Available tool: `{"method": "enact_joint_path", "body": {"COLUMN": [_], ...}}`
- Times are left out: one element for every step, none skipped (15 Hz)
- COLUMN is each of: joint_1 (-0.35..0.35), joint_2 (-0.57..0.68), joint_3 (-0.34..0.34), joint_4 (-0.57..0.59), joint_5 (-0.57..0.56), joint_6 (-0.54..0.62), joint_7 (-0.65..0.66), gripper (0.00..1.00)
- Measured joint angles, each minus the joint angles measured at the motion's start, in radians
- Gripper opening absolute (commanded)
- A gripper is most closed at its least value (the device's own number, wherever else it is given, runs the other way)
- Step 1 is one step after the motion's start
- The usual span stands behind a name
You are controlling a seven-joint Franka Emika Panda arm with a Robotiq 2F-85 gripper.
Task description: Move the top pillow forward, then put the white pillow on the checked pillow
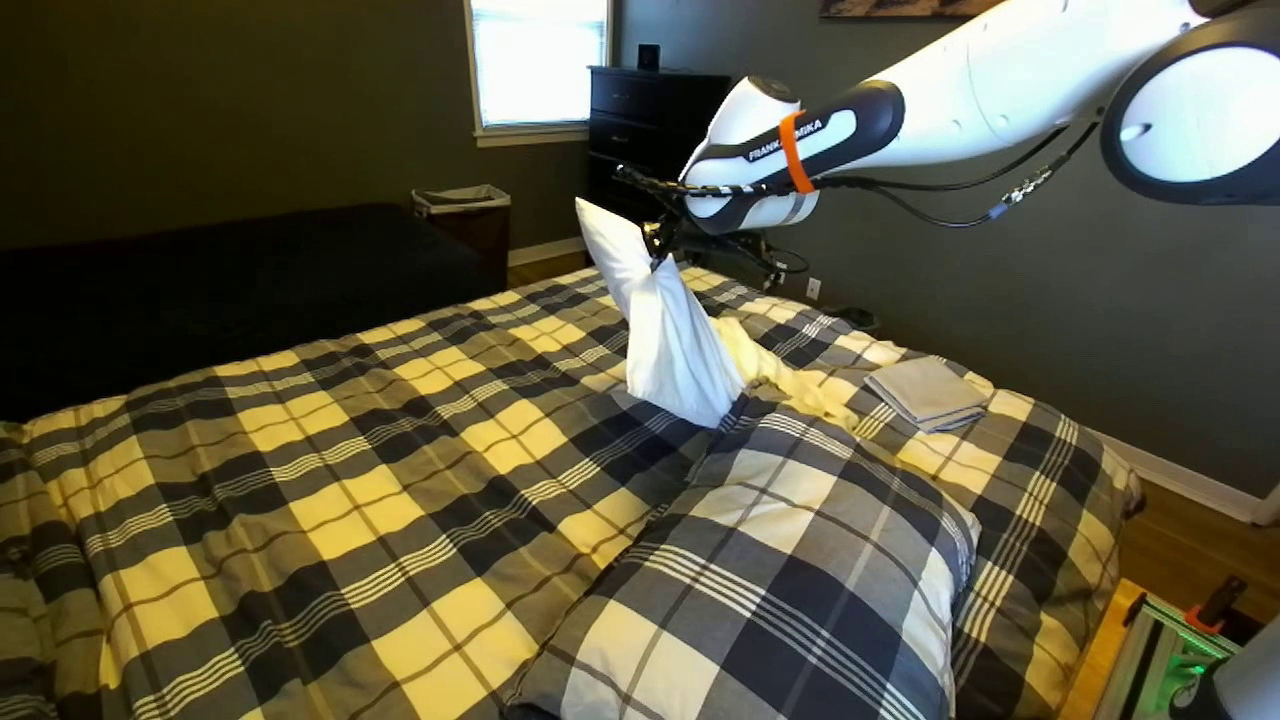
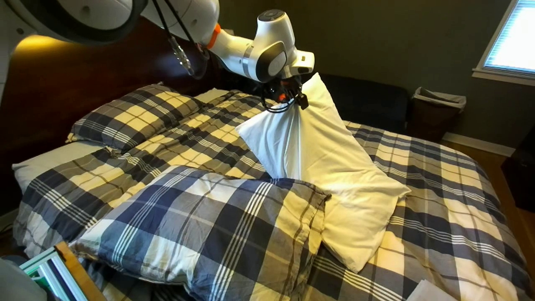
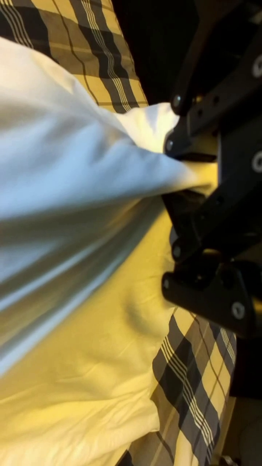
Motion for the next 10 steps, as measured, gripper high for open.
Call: {"method": "enact_joint_path", "body": {"joint_1": [0.000, 0.000, -0.001, -0.004, -0.010, -0.018, -0.029, -0.040, -0.052, -0.063], "joint_2": [0.001, 0.002, 0.004, 0.004, 0.002, -0.003, -0.011, -0.021, -0.033, -0.045], "joint_3": [0.000, 0.000, 0.001, 0.001, 0.001, 0.001, 0.000, -0.004, -0.009, -0.019], "joint_4": [0.000, 0.000, 0.000, 0.001, 0.003, 0.004, 0.005, 0.005, 0.006, 0.007], "joint_5": [0.000, 0.000, 0.001, 0.001, 0.001, 0.000, 0.000, -0.001, -0.002, -0.006], "joint_6": [0.000, 0.000, 0.000, 0.000, 0.000, 0.000, 0.000, 0.000, 0.000, 0.000], "joint_7": [0.000, 0.000, -0.001, -0.007, -0.020, -0.038, -0.058, -0.077, -0.093, -0.105], "gripper": [0.02, 0.02, 0.02, 0.02, 0.02, 0.02, 0.02, 0.02, 0.02, 0.02]}}
